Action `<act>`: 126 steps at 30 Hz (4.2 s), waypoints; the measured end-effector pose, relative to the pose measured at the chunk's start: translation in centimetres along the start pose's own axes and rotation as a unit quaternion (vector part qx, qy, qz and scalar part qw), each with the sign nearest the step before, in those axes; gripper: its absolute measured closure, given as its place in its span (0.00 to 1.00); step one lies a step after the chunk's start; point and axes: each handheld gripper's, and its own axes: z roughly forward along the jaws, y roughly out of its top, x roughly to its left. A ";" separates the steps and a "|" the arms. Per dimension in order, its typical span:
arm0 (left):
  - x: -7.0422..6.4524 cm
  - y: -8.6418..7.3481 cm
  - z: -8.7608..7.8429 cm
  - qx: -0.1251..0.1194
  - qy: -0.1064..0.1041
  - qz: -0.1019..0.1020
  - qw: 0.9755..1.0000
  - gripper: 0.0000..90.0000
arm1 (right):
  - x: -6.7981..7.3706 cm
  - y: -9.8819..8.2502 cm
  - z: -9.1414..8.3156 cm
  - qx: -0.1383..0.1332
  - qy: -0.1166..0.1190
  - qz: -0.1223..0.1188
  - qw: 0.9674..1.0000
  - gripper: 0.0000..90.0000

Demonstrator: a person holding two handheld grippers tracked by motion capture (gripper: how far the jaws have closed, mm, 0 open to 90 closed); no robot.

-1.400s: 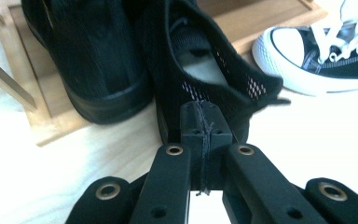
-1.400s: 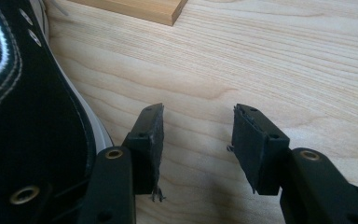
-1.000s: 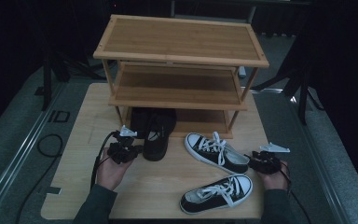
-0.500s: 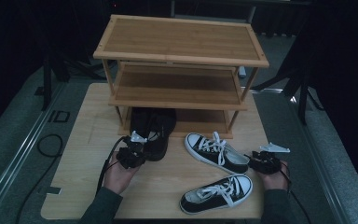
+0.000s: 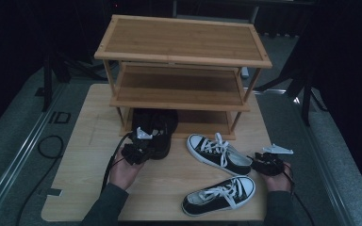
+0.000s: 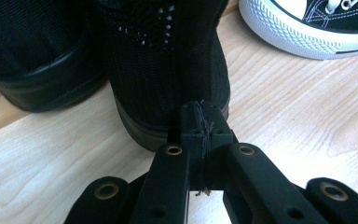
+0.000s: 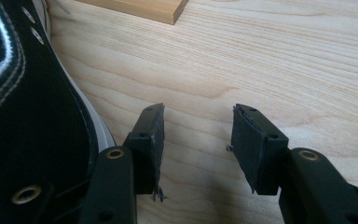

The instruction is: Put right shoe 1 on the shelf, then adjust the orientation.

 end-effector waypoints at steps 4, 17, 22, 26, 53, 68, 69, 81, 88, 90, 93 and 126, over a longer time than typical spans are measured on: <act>-0.1 0.5 0.3 -0.001 0.002 0.004 1.000 0.99 | 0.0 0.0 0.0 0.000 0.000 0.000 1.000 0.60; 0.1 2.4 1.6 -0.003 0.031 0.013 0.999 0.99 | 0.0 0.0 0.0 -0.001 0.001 0.000 1.000 0.60; 0.3 3.1 2.2 -0.002 0.039 0.015 0.999 0.99 | 0.0 0.0 0.0 -0.001 0.001 0.000 1.000 0.60; 0.4 3.7 2.7 -0.002 0.043 0.014 0.999 0.99 | 0.0 0.0 0.0 -0.001 0.001 0.000 1.000 0.60; 2.0 6.0 4.8 -0.005 0.044 -0.016 0.999 0.99 | -0.1 0.0 0.0 -0.002 0.003 -0.001 1.000 0.60; 2.4 3.8 3.3 -0.034 0.023 -0.010 0.999 0.84 | -0.1 0.0 0.0 -0.002 0.007 0.002 1.000 0.59; 2.5 3.6 3.1 -0.033 0.023 -0.010 0.999 0.83 | -0.1 0.0 0.0 -0.002 0.007 0.002 1.000 0.59; 3.0 0.7 2.9 -0.036 0.004 -0.017 0.999 0.70 | -0.2 0.4 0.2 0.005 0.011 0.010 1.000 0.59; 2.3 -1.1 3.1 -0.046 0.007 0.003 0.999 0.69 | -0.4 0.5 0.2 0.007 0.021 0.016 1.000 0.57; 2.3 -1.4 3.1 -0.050 0.007 0.004 0.999 0.69 | -0.5 0.5 0.2 0.007 0.022 0.016 1.000 0.57; 2.5 -2.3 2.9 -0.052 0.011 0.006 0.999 0.68 | -0.5 0.4 0.2 0.005 0.022 0.015 1.000 0.57; 3.4 -5.1 3.8 -0.024 0.012 -0.021 0.999 0.65 | 3.0 7.6 -3.6 0.016 0.102 -0.125 0.987 0.79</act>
